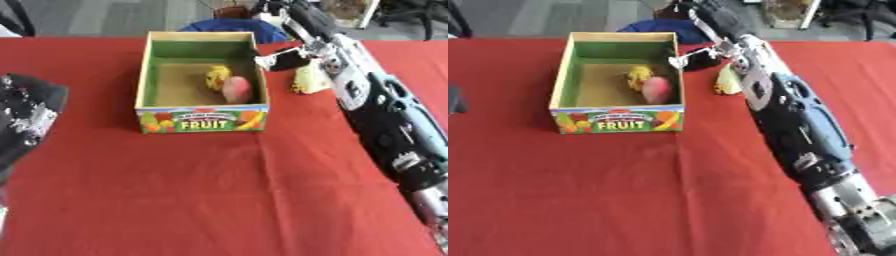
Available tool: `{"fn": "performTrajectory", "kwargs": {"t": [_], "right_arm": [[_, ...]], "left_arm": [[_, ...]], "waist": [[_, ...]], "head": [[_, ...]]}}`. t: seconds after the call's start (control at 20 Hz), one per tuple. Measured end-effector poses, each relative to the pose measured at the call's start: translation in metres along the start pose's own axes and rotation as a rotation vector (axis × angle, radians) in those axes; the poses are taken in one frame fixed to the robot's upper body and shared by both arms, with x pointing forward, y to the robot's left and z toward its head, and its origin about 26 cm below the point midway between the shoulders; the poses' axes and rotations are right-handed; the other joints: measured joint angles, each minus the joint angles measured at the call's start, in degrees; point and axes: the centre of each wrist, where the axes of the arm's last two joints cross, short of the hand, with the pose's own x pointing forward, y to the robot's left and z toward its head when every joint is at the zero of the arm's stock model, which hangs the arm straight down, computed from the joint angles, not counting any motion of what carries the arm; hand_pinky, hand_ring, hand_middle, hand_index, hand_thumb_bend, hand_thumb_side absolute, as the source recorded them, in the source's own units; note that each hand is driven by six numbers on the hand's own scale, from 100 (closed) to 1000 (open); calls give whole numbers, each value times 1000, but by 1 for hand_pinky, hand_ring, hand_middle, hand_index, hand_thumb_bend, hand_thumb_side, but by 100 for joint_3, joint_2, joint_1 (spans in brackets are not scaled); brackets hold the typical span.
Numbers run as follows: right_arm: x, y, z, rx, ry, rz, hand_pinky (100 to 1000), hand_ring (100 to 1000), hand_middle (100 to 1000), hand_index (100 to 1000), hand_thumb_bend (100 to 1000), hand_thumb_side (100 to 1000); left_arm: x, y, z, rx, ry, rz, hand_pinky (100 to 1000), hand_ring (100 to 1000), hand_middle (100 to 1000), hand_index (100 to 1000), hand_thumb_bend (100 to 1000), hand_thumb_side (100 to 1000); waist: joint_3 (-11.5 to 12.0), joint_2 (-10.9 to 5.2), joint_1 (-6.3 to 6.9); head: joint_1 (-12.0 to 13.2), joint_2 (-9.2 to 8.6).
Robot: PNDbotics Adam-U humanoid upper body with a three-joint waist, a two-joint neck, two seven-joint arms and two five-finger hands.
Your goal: Pick up objects on the table and place them in the box.
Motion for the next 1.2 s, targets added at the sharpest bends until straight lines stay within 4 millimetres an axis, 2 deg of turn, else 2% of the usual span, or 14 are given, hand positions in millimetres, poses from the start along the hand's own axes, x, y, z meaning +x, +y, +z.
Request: {"fn": "performTrajectory", "kwargs": {"t": [0.25,0.35,0.55,0.75,0.9,1.2], "right_arm": [[-34,-8,32,3,160,2,780,959,822,865,362,266],[-48,-4,45,31,230,-9,800,1000,847,882,363,291],[-69,7,68,89,337,-50,840,1000,885,901,393,322],[-79,17,81,132,402,-77,857,1000,893,908,410,366],[-83,24,87,161,421,-96,865,1000,898,914,381,391],[-85,33,91,219,389,-148,872,1000,886,918,381,458]], "left_arm": [[0,1,1,9,1,-6,585,525,517,565,504,350],[-1,2,1,12,2,-8,585,525,517,565,504,351],[-2,2,2,14,5,-8,585,525,517,565,504,352],[-2,2,2,14,6,-9,585,525,517,565,504,351],[-2,2,2,14,6,-9,585,525,517,565,505,352],[-2,2,2,15,7,-9,585,525,517,565,505,352]], "waist": [[-47,0,5],[-54,0,9],[-61,0,14],[-57,0,28],[-53,1,35],[-44,1,35]], "head": [[61,-1],[75,-2],[89,-3],[87,-16],[71,-48],[52,-50]]}}
